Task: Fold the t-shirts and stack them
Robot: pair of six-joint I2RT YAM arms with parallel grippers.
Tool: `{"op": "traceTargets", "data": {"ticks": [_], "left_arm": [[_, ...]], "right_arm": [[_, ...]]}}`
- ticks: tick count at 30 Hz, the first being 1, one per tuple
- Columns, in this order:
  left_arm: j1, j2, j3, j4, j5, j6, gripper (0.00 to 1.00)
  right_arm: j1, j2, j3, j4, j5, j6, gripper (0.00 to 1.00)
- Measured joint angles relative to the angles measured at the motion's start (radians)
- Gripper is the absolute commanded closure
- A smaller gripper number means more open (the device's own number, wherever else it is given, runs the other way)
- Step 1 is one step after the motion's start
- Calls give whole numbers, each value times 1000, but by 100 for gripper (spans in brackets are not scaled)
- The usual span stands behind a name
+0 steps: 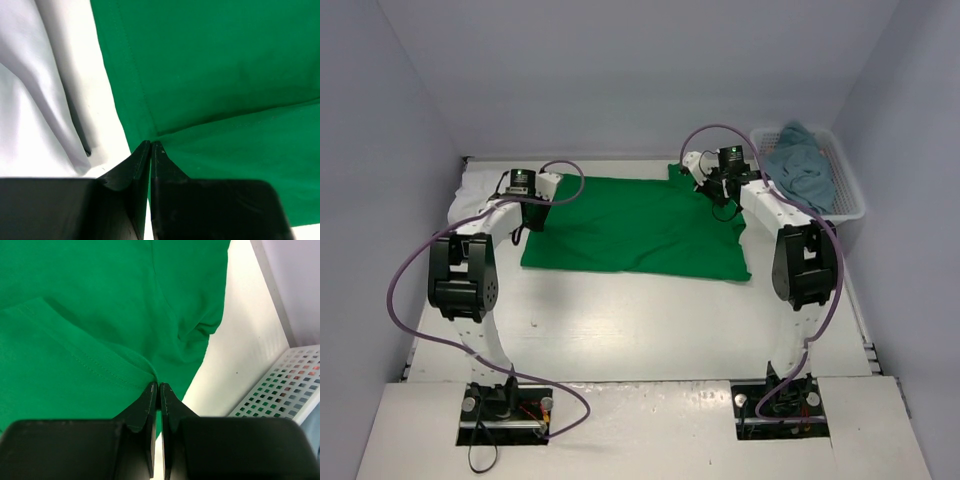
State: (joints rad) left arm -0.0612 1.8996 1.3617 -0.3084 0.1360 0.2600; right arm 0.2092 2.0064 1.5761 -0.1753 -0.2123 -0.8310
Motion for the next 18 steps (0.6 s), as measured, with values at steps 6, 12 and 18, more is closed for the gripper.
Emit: {"op": "traceTargets", "data": {"ticks": [6,12,18], "left_arm": [[0,20,19,26,-27,0,100],[0,23,21,62,-41,-9,100],[0,20,5,138,-52,-27,100]], "right_arm": [[-16,38,29,0,4,-1,100],[-25,69,52,1,6,-3,100],[-27,76,79,0,7,-3,100]]}}
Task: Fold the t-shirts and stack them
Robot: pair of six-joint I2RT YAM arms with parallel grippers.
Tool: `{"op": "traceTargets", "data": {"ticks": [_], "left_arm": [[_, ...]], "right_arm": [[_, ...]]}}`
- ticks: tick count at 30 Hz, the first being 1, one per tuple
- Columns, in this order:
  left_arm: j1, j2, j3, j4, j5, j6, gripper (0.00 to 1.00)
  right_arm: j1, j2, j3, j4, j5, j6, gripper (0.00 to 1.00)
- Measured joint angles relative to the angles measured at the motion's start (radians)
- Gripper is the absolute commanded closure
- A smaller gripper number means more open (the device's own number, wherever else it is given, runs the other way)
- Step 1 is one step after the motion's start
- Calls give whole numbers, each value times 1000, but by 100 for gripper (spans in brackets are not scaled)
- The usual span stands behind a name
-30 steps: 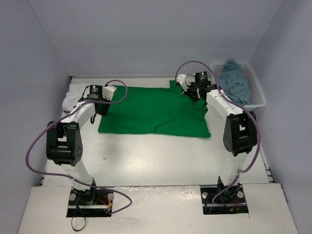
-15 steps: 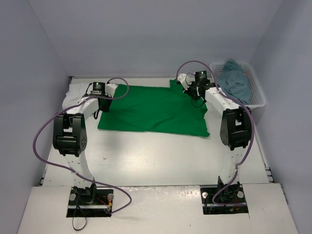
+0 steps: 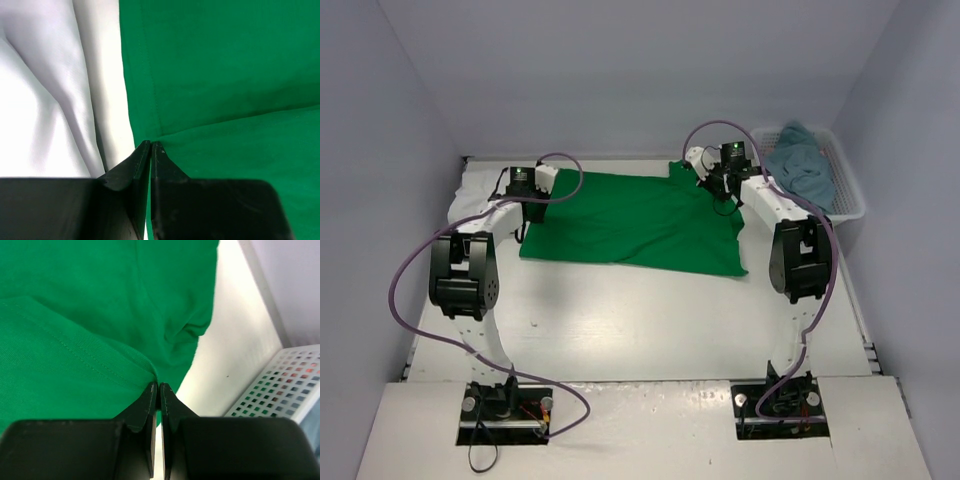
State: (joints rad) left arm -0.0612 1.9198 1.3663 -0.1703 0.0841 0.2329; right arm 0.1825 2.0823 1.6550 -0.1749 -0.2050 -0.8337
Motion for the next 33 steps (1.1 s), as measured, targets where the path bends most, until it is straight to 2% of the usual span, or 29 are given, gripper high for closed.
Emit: {"op": "traceTargets", "data": {"ticks": [12,14,15,16,18,19,22,25,33], "left_arm": [[0,18,5,106,-11,-37,100],[-2,53,34,115,-11,-39,100],[-2,71,45,120,-11,-40,89],[-3,93,56,123,-13,-40,82],[-5,132,72,124,-17,-44,67],[-6,149,78,118,-21,-45,62],[-11,175,90,108,-35,-51,54],[-12,175,108,105,-46,-53,47],[-16,153,110,100,-87,-55,47]], "right_arm": [[0,74,49,19,20,3,100],[0,96,49,19,26,3,94],[0,105,49,20,30,4,88],[0,115,49,21,35,5,73],[-1,130,49,21,46,8,65],[-1,136,49,22,51,7,59],[-1,141,49,21,67,9,54],[-1,141,50,29,87,23,52],[-7,141,130,28,136,88,50]]}}
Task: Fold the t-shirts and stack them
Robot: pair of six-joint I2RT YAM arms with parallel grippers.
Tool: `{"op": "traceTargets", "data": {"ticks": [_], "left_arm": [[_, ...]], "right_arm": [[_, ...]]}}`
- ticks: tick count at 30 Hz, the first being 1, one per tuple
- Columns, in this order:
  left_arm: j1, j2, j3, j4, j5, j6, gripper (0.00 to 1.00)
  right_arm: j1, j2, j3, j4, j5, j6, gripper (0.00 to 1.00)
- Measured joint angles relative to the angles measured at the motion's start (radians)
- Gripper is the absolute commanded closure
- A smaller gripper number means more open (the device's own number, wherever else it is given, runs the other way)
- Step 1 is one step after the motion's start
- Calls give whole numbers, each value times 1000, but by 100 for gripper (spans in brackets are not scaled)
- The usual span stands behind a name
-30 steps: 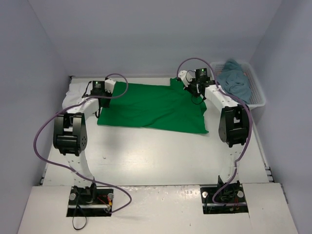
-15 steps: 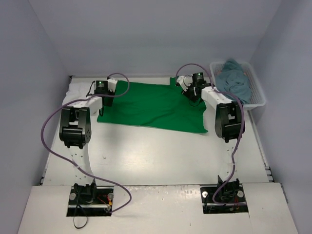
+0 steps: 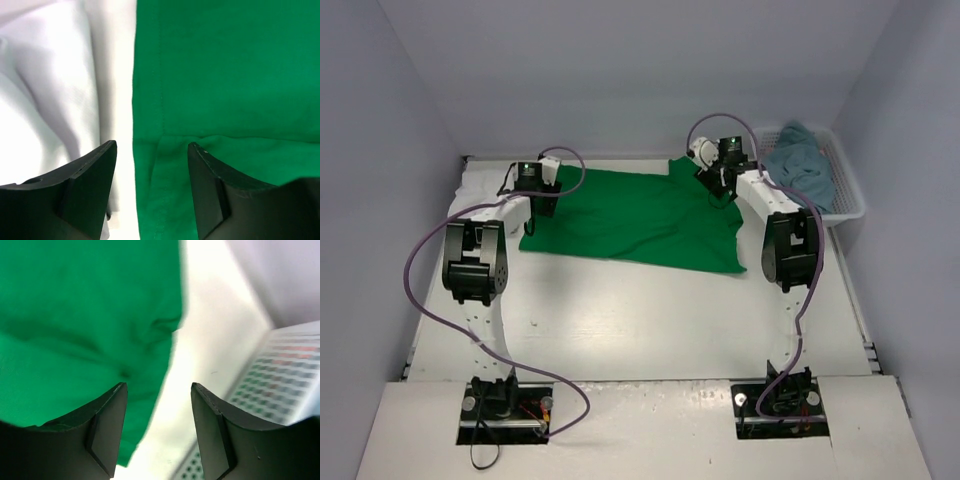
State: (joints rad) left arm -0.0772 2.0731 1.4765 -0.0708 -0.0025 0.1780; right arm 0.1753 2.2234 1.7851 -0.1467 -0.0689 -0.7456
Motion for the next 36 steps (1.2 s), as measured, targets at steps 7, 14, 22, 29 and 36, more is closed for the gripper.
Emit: {"op": "traceTargets", "data": {"ticks": [7,14,22,29,36], "left_arm": [[-21,-31,13,2,2,-6,49],[-48,-3,118,-10,63,-29,88],[-75,99,128,-43,96,-31,100],[-85,112,114,-52,110,-28,100],[-85,72,58,-56,117,-18,100]], "right_arm": [[-5,0,116,2,-12,82,100],[13,32,159,-50,-124,152,100],[72,48,57,-120,-219,183,100],[123,45,-18,-131,-242,186,100],[134,-32,-152,-129,-251,173,100]]}}
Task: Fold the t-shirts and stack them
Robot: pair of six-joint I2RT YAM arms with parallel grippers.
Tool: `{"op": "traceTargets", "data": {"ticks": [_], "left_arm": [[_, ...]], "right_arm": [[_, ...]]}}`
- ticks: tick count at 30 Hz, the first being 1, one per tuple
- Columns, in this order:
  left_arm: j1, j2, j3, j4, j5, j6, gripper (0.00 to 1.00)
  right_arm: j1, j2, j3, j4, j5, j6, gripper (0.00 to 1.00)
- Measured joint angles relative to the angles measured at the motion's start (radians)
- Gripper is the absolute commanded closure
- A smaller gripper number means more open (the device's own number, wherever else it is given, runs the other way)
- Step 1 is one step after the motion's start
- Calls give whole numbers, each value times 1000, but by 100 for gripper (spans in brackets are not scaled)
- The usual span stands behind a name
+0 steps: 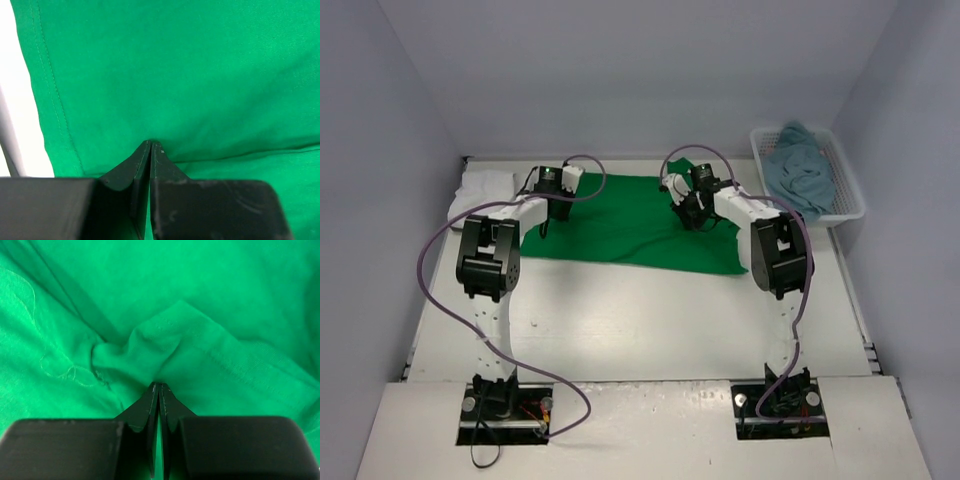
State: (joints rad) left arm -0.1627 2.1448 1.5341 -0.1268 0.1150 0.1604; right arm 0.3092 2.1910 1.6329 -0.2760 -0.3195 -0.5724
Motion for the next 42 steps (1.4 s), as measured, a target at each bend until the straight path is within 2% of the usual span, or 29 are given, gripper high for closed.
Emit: {"op": "traceTargets", "data": {"ticks": [6,12,19,21,23,24,25,26,31,34,37,42], "left_arm": [[0,-58,-67,-49,16,18,100],[-1,-63,-22,-228,87,50,100],[-1,-89,-37,-325,161,87,100],[-1,-100,-43,-361,180,94,100],[-1,-109,-47,-401,192,98,100],[-1,-115,-53,-414,196,98,100],[-1,-126,-64,-425,195,98,96],[-1,-140,-74,-435,194,98,93],[-1,-218,-53,-462,178,90,64],[-1,-240,27,-465,169,78,58],[-1,-241,93,-444,155,69,57],[-1,-219,173,-432,120,68,57]], "right_arm": [[0,-96,-141,-9,-3,-32,100],[0,-206,-284,-45,-3,-66,100],[0,-295,-370,-89,-3,-89,100],[-1,-311,-381,-96,-3,-91,97],[-4,-320,-382,-101,-4,-90,86],[-8,-324,-382,-102,-7,-89,84],[-16,-329,-378,-106,-12,-89,82],[-26,-333,-369,-111,-18,-87,73],[-79,-338,-243,-129,-43,-77,60],[-97,-338,-135,-130,-52,-74,59],[-110,-327,-34,-132,-74,-63,60],[-138,-176,194,-120,-135,-51,56]]}}
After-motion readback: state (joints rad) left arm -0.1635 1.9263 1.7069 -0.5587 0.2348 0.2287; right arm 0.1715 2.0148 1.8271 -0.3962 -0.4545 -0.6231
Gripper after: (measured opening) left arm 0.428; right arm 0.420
